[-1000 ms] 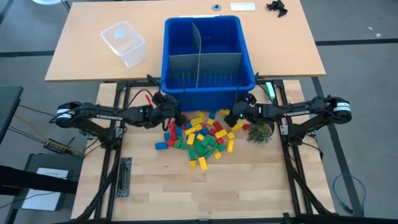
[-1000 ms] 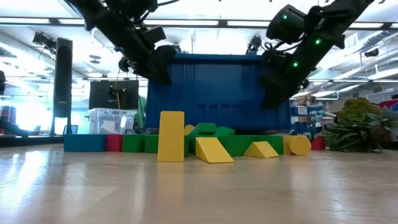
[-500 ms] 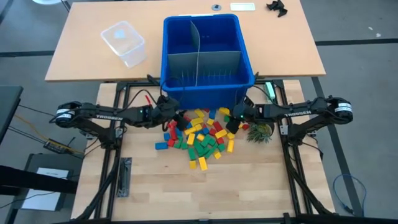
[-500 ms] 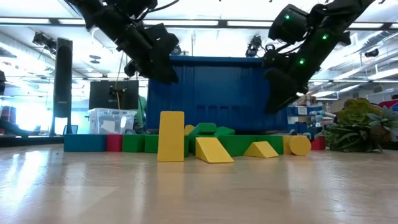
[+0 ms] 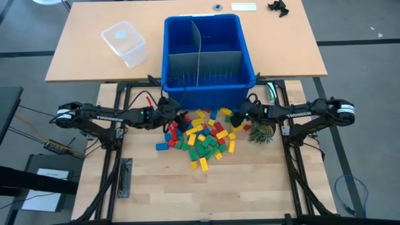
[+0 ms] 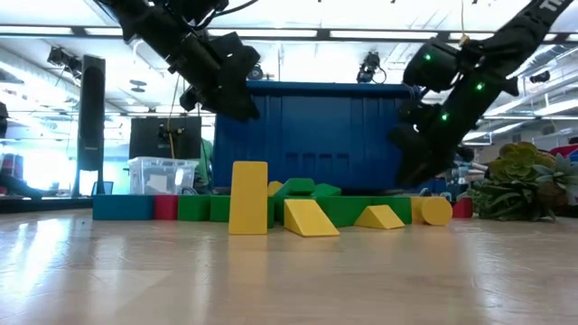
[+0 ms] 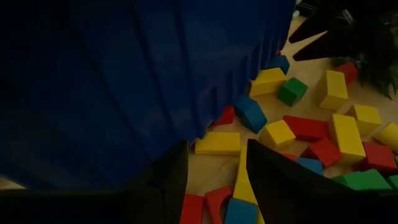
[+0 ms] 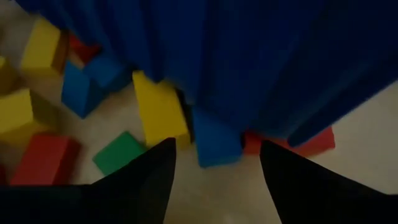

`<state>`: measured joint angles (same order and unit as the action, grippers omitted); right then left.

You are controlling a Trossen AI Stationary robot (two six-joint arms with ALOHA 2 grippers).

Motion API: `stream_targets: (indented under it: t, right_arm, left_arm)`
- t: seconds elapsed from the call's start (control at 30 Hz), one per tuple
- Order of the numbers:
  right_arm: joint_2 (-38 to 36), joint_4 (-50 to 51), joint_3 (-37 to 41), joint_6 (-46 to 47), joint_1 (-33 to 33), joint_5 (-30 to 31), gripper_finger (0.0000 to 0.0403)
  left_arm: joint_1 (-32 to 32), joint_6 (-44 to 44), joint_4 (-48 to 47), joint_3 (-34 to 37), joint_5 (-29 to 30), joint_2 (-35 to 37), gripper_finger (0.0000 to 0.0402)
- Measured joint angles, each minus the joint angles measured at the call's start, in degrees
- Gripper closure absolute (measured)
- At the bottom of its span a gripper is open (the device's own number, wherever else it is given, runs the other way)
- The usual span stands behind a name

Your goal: Sort Items/Unsort Items

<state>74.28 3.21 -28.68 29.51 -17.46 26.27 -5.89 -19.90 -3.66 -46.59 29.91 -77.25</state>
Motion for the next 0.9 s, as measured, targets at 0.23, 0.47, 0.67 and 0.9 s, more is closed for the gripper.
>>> stream_targets:
  t: [0.23,0.47,0.67,0.9]
  right_arm:
    - [1.5,-6.2,3.3,-2.0,-3.0,2.3,0.0187]
    - [2.5,-12.1,6.7,-5.8,-3.9,1.0,0.0192]
    - [2.2,-12.2,7.3,-6.9,-4.2,-4.4,0.0197]
    - [1.4,-10.4,6.0,-11.8,-0.8,-14.8,0.021]
  left_arm:
    - [0.0,0.1,0.7,0.0,0.3,0.0,0.0234]
    - [0.0,0.1,3.5,0.0,0.5,-2.5,0.0234]
    - [0.0,-0.1,5.8,-0.1,-1.6,-6.4,0.0234]
    - [0.1,-0.3,5.9,0.0,-5.1,-7.6,0.0234]
